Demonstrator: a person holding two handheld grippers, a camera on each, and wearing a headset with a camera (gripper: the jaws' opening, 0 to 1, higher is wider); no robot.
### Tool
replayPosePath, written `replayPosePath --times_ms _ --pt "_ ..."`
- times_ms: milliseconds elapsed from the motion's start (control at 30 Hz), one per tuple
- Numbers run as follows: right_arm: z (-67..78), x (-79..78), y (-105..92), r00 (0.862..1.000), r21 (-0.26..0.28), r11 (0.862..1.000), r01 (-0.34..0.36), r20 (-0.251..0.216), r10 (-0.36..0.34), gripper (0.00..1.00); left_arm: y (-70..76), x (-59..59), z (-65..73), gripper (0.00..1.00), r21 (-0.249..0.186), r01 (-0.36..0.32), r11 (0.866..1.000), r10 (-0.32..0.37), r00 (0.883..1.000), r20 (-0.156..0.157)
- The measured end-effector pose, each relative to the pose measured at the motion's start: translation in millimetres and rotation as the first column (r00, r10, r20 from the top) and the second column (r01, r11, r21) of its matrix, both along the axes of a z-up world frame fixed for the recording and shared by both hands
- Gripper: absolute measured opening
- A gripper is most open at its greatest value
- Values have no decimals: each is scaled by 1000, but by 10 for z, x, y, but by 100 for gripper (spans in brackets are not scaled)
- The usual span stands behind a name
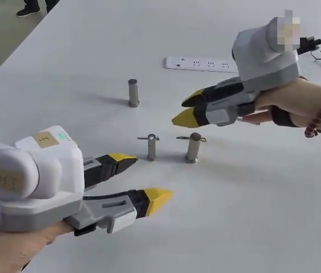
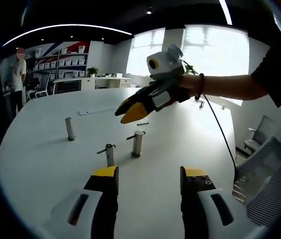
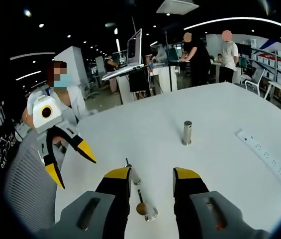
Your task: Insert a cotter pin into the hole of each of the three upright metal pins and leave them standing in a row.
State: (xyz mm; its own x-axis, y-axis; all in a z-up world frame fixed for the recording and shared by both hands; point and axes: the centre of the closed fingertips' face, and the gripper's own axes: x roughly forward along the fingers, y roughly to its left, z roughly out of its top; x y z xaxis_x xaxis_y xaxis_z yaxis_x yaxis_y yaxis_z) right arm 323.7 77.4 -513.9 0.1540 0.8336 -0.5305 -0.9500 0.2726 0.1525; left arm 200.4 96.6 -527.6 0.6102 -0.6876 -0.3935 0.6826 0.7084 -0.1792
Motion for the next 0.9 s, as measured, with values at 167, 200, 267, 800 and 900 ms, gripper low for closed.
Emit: replayPosePath --times_ms 167,200,267,800,900 --pt "12 121 147 999 14 999 32 31 -33 31 41 -7 14 49 5 -9 1000 9 1000 2" --pt "47 171 204 997 33 998 45 65 -47 31 70 10 11 49 16 -24 1000 24 1000 9" --pt "61 213 277 995 45 998 52 88 -56 30 87 8 -2 50 28 -28 999 28 1000 11" --pt "-89 604 636 984 101 984 148 86 -157 34 234 -25 61 59 -7 -89 996 89 996 13" --pt "-114 746 697 976 110 977 182 101 -193 36 241 -31 72 60 -23 -97 995 98 995 15"
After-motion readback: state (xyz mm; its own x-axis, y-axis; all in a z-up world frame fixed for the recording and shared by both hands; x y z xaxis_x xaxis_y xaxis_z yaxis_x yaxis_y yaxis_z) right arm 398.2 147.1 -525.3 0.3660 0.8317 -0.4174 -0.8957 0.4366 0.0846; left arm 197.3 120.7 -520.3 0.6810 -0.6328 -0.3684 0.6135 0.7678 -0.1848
